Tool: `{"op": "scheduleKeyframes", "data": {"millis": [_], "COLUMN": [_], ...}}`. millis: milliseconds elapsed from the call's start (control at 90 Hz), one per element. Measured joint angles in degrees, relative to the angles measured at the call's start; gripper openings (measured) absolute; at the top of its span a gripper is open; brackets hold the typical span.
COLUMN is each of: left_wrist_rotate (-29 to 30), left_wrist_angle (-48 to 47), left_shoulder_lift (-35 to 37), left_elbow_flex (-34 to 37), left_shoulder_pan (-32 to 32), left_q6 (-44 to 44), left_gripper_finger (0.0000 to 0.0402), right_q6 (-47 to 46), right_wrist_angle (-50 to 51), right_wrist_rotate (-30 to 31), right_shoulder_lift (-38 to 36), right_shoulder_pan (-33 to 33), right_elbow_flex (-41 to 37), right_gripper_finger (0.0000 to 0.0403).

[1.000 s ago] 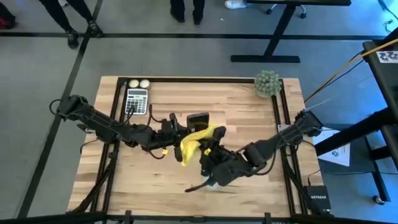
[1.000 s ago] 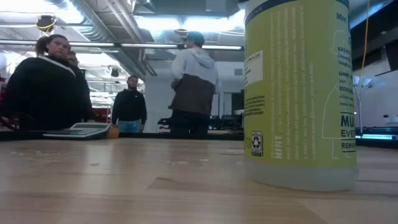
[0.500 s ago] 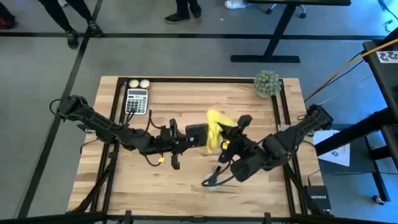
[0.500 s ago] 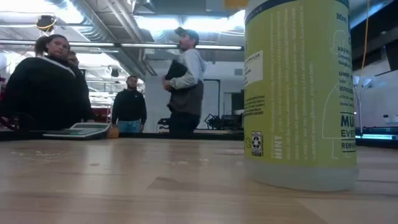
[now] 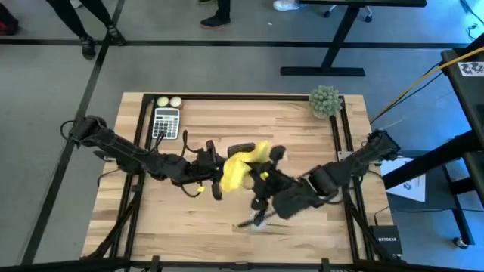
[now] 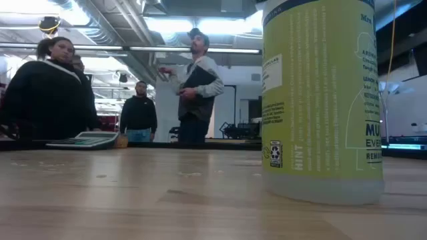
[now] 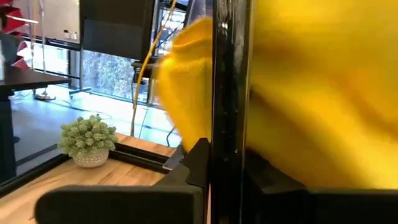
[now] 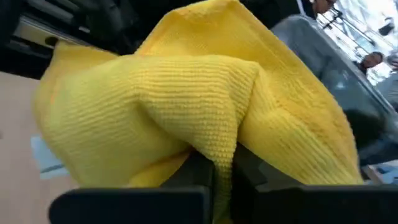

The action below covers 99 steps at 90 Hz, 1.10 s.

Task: Apply microfiber cloth
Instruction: Wipe the back screen of the black cellphone using a yellow microfiber cloth

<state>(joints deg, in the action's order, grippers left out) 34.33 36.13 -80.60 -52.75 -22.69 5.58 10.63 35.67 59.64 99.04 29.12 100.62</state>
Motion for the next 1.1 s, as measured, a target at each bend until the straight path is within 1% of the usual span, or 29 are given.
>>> {"op": "scheduleKeyframes", "data": {"millis": [67, 156, 267, 344, 422, 489, 567, 633, 733, 833, 911, 944, 1011, 1100], "left_wrist_rotate": [0.2, -0.4, -0.9, -1.4, -2.4, -2.6, -2.1, -0.9, 2.7, 8.9, 14.0, 16.0, 18.7, 19.1], "left_wrist_angle": [0.1, 0.0, -1.4, -2.3, -3.2, -3.5, -3.6, -5.1, -9.8, -18.3, -28.9, -33.6, -43.2, -55.6], "left_shoulder_lift": [0.1, 0.1, 0.1, 0.1, 0.0, -0.1, 0.0, 0.4, 2.4, 5.7, 8.4, 9.3, 11.4, 13.3], "left_elbow_flex": [0.0, -0.1, -0.1, -0.1, -0.1, 0.0, 0.0, 0.0, 0.0, -0.1, -0.1, 0.0, 0.0, -0.1], "left_shoulder_pan": [0.0, 0.3, 0.4, 0.4, 0.2, -0.1, -0.9, -1.7, -3.3, -5.6, -8.1, -9.1, -11.1, -13.2], "left_q6": [0.1, 0.1, 0.1, -0.7, -1.8, -3.0, -6.1, -9.8, -14.4, -15.3, -12.2, -9.9, -3.6, 8.3], "left_gripper_finger": [0.0017, 0.0017, 0.0017, 0.0017, 0.0017, 0.0017, 0.0017, 0.0017, 0.0017, 0.0017, 0.0017, 0.0017, 0.0017, 0.0017], "right_q6": [2.9, 8.1, 14.6, 17.6, 18.3, 16.3, 9.4, 0.6, -17.6, -39.1, -54.5, -59.7, -63.0, -68.5], "right_wrist_angle": [-2.7, -4.7, -6.6, -5.9, -3.7, -0.5, 5.7, 15.2, 29.5, 45.0, 53.5, 54.6, 53.2, 51.8], "right_wrist_rotate": [0.4, 1.1, 4.0, 7.4, 9.9, 10.5, 8.8, 3.7, -2.4, -4.3, -4.9, -5.2, -5.8, -8.0], "right_shoulder_lift": [0.0, 0.2, 0.2, 0.2, 0.1, -0.1, -0.1, -0.1, -0.2, 0.0, 0.0, 0.0, -0.3, -0.5], "right_shoulder_pan": [-0.7, -0.9, -1.0, -1.0, -0.9, 1.3, 6.1, 10.4, 15.8, 20.7, 24.1, 25.4, 27.1, 28.3], "right_elbow_flex": [0.1, 2.6, 7.1, 10.6, 14.5, 17.7, 21.2, 23.7, 24.7, 22.4, 17.7, 15.2, 9.4, 3.4], "right_gripper_finger": [0.0001, 0.0001, 0.0001, 0.0001, 0.0001, 0.0001, 0.0001, 0.0001, 0.0001, 0.0001, 0.0001, 0.0001, 0.0001, 0.0001]}}
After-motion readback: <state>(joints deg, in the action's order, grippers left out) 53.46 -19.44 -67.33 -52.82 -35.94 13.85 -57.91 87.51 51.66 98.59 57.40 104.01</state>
